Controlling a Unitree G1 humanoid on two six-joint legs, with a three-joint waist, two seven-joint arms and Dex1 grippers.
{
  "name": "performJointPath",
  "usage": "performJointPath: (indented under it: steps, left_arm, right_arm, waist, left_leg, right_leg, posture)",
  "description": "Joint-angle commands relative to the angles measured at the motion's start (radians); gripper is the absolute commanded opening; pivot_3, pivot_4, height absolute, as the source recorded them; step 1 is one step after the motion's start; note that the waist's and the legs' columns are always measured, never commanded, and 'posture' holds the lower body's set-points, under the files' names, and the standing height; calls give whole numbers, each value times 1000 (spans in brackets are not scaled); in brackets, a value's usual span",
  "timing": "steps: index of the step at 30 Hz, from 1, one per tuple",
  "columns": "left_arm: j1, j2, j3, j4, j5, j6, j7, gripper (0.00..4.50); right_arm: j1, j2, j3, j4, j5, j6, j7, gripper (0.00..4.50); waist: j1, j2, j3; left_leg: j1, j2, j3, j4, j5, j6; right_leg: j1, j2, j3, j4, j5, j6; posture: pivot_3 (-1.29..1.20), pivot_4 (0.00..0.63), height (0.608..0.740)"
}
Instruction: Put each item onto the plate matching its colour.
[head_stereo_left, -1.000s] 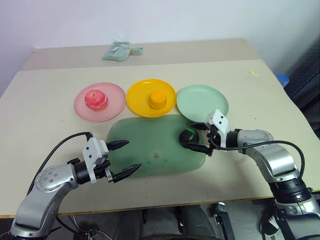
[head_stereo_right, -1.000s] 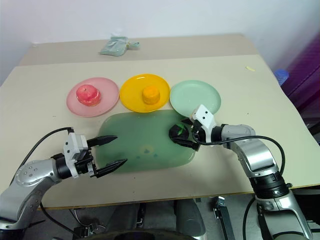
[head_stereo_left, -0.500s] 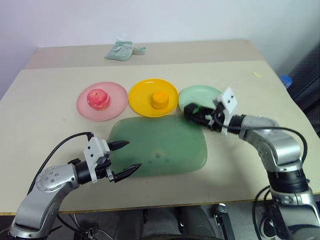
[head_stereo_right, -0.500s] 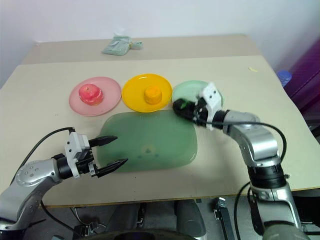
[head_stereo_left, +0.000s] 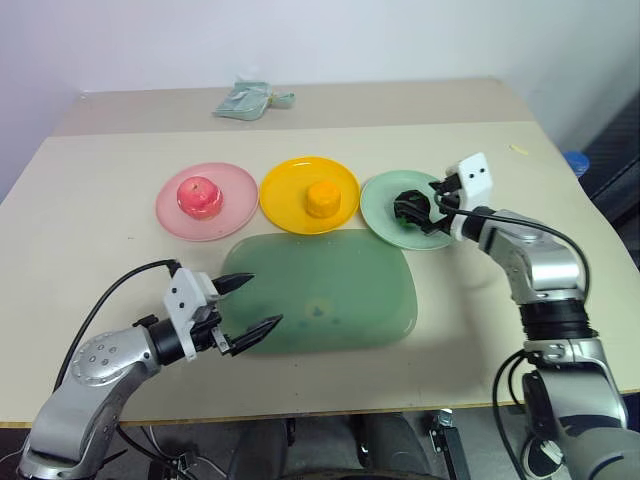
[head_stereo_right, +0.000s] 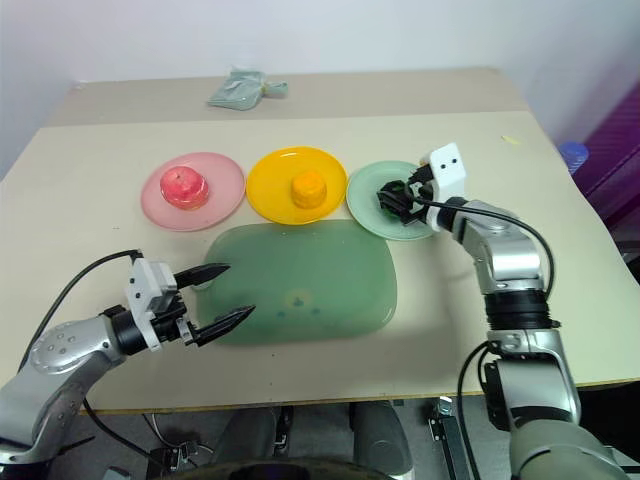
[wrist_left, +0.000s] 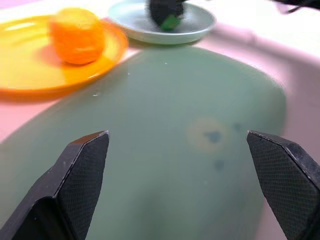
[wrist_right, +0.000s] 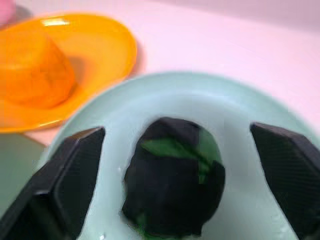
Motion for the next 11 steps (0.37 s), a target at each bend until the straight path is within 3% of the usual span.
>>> performJointPath:
  steps: [1, 7, 11]
  left_arm:
    - [30, 0, 137, 26, -39, -25, 13, 4500]
    - [82, -8, 350, 202, -34, -77, 34, 4500]
    - [126, -14, 393, 220, -17, -99, 49, 4500]
  right_arm:
    - [105, -90, -90, -130, 63, -60, 130, 4444]
    - [353, -239, -247, -238, 188, 5, 304, 4444]
    - [456, -274, -283, -243, 211, 11, 352, 4444]
  waist:
    - [0, 0, 0]
    - [-4, 0, 0]
    - [-5, 0, 0]
  left_leg:
    - [0, 0, 0, 0, 0, 0]
    - [1, 1, 1, 0, 0, 0]
    - [1, 1, 1, 0, 0, 1]
  right_leg:
    - [0, 0, 0, 0, 0, 0]
    - [1, 1, 0, 1, 0, 0]
    - [2, 1, 0, -1, 0, 0]
  posture:
    - [0, 150, 740]
    - [0, 150, 740]
    - [0, 150, 740]
